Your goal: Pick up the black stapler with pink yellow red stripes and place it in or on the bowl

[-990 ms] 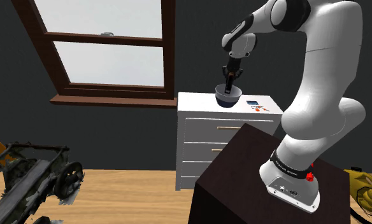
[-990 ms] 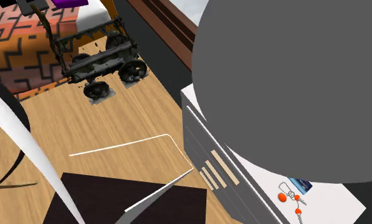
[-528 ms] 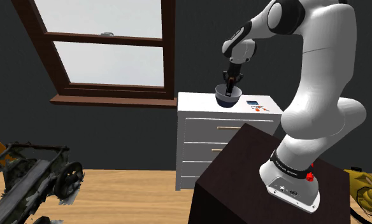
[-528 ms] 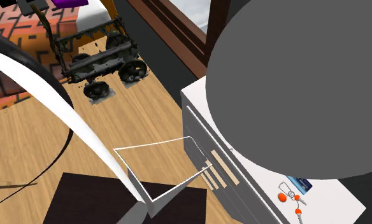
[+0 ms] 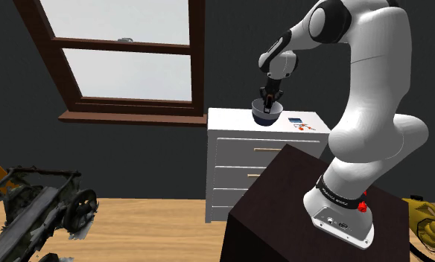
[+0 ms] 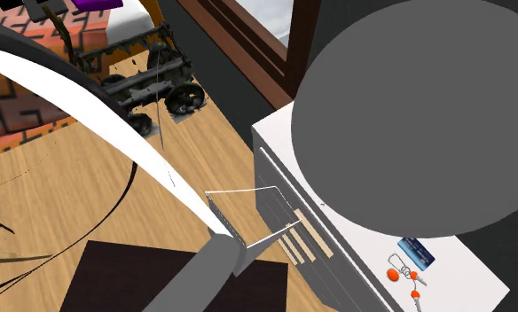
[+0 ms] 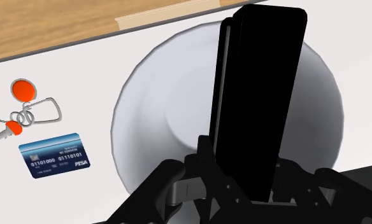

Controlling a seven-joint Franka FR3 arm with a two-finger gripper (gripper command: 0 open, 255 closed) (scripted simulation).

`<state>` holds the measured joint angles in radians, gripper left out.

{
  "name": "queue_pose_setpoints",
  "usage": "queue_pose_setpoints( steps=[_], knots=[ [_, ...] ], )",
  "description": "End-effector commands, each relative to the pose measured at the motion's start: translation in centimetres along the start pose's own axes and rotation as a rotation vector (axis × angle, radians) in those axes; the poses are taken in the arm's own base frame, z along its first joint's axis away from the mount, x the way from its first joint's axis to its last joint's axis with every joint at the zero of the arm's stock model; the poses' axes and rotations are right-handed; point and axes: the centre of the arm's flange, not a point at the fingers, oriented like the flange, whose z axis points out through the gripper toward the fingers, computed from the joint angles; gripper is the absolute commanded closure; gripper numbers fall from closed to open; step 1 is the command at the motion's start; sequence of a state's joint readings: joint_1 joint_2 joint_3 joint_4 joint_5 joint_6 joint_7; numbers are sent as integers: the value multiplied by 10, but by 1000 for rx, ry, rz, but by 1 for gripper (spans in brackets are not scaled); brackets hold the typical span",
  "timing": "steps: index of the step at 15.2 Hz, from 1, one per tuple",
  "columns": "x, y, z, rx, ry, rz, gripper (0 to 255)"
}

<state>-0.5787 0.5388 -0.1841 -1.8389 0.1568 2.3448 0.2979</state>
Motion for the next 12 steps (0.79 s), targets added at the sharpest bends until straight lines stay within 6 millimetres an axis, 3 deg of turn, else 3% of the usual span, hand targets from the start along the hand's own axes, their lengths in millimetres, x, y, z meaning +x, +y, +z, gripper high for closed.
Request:
queue_pose_setpoints(
  steps=[1, 4, 5, 10, 12],
  knots=[
    [0, 0, 0, 0, 0, 0, 255],
    [0, 0, 0, 0, 0, 0, 255],
    [0, 0, 0, 0, 0, 0, 0],
    [0, 0, 0, 0, 0, 0, 0],
    [0, 0, -26, 0, 0, 0, 0]
  ],
)
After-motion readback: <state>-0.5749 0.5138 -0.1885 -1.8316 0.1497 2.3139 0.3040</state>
